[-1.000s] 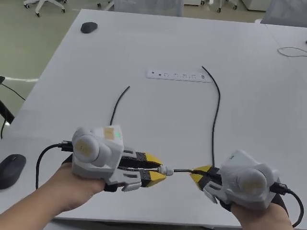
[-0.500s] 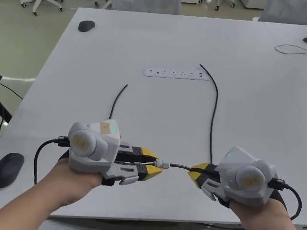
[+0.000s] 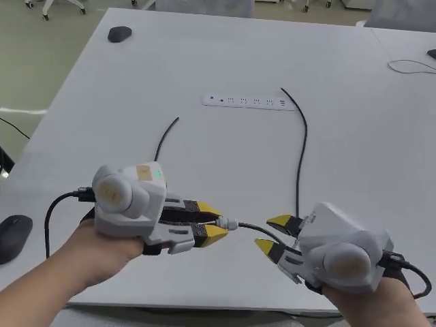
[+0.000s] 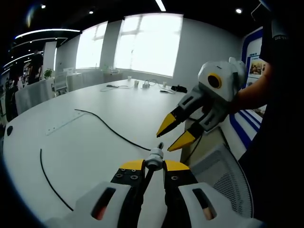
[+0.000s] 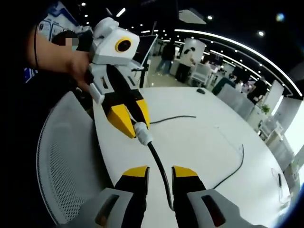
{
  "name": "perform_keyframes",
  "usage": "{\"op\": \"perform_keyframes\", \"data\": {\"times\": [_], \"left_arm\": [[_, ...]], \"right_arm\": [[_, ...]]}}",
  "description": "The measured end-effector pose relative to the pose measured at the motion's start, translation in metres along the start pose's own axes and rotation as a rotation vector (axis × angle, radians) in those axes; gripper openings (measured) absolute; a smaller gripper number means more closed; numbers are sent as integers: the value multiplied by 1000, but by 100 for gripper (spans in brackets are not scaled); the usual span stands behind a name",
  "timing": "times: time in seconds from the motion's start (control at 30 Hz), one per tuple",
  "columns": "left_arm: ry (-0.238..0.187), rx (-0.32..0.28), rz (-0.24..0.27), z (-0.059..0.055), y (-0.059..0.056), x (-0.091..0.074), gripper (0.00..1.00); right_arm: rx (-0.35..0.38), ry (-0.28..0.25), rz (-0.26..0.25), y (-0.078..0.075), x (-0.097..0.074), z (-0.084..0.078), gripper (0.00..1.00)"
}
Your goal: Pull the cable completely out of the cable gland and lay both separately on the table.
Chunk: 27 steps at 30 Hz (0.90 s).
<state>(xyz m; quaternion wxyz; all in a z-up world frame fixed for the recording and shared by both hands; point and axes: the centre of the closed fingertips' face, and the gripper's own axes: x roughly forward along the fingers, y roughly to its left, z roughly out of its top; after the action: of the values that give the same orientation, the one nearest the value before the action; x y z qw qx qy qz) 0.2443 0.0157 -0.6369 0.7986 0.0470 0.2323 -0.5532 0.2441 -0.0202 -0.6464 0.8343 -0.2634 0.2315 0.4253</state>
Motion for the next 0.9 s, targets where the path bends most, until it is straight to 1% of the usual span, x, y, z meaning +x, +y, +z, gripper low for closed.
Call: {"op": "perform_keyframes", "data": {"times": [0.03, 0.07, 0.1, 0.13, 0.17, 0.2, 0.23, 0.27, 0.3, 0.43, 0.53, 0.6, 0.7, 0.73, 0.9], "left_arm": [[-1, -4, 0, 0, 0, 0, 15], [0, -5, 1, 0, 0, 1, 15], [1, -6, 2, -1, -1, 1, 15], [4, -7, 1, -1, -1, 1, 15], [8, -7, 2, -2, -2, 2, 15], [10, -3, 7, -3, -2, 2, 15], [13, -3, 9, -3, -2, 2, 15], [15, -5, 8, -4, -2, 2, 15], [17, -7, 5, -4, -3, 3, 15], [22, -7, 7, -4, -3, 3, 15], [24, -2, 7, -3, -3, 3, 15], [27, 2, 6, -3, -3, 3, 15], [28, 4, 7, -2, -3, 4, 15], [29, 10, 6, -2, -4, 5, 15], [29, 20, 3, -3, -7, 5, 15]], "right_arm": [[-12, 0, -8, 0, 1, 3, 14], [-45, 14, -16, 0, 5, 3, 14], [-75, 40, -16, 1, 7, 0, 14], [-96, 48, -18, 2, 9, -1, 13], [-114, 41, -16, 5, 12, 1, 12], [-115, 38, -13, 7, 12, 2, 11], [-126, 34, -15, 7, 12, 4, 10], [-154, 27, -26, 6, 12, 7, 8], [-159, 28, -24, 7, 13, 8, 7], [-166, 27, -12, 10, 13, 11, 5], [-167, 14, -8, 13, 13, 14, 4], [-163, 21, -10, 13, 14, 13, 2], [-133, 22, -14, 12, 14, 12, 2], [-103, 26, -13, 12, 13, 11, 2], [-69, 28, -8, 11, 11, 8, 1]]}}
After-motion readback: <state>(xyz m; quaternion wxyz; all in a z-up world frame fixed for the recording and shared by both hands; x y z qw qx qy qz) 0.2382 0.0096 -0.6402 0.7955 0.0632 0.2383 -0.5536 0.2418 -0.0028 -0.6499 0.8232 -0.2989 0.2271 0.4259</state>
